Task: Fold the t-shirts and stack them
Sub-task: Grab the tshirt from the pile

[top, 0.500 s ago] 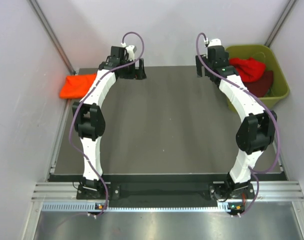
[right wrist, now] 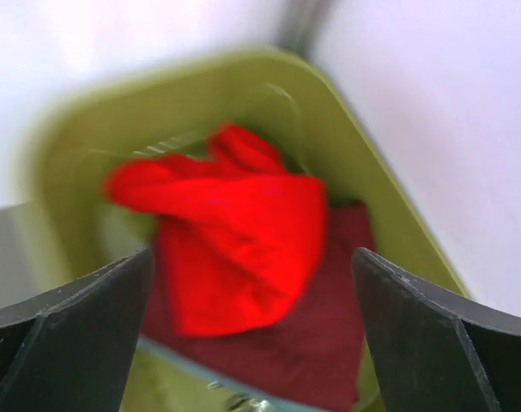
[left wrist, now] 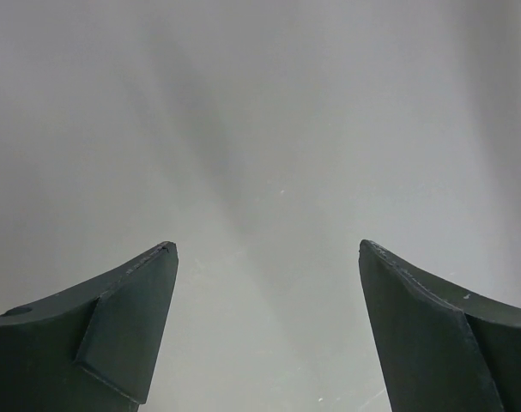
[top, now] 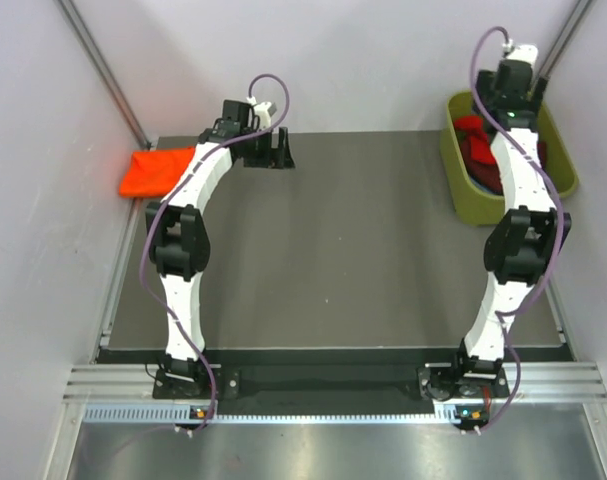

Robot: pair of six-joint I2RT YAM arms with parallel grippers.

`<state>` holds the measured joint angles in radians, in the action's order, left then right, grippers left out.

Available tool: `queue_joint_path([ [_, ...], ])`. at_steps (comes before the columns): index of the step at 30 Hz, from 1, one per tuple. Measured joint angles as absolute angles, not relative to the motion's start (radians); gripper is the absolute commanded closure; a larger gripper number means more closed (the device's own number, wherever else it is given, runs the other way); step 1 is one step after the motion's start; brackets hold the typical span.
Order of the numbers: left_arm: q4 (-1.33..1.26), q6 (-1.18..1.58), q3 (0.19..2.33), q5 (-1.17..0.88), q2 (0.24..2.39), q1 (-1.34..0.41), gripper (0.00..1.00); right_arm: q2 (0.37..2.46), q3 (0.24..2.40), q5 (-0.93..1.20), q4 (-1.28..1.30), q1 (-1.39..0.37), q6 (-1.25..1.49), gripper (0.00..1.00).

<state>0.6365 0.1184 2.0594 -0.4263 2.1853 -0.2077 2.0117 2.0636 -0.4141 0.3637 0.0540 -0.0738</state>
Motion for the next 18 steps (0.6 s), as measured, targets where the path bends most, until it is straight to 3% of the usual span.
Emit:
queue_joint_path([
  [7, 0.711, 0.027, 2.067, -0.425, 2.203, -0.203, 0.09, 2.130, 2.038, -0.399, 0.409, 0.188, -0.029, 0.04],
  [18, 0.803, -0.011, 2.179, -0.403, 2.332, -0.202, 0.11, 2.051, 1.843, -0.205, 0.480, 0.294, 0.106, 0.11],
])
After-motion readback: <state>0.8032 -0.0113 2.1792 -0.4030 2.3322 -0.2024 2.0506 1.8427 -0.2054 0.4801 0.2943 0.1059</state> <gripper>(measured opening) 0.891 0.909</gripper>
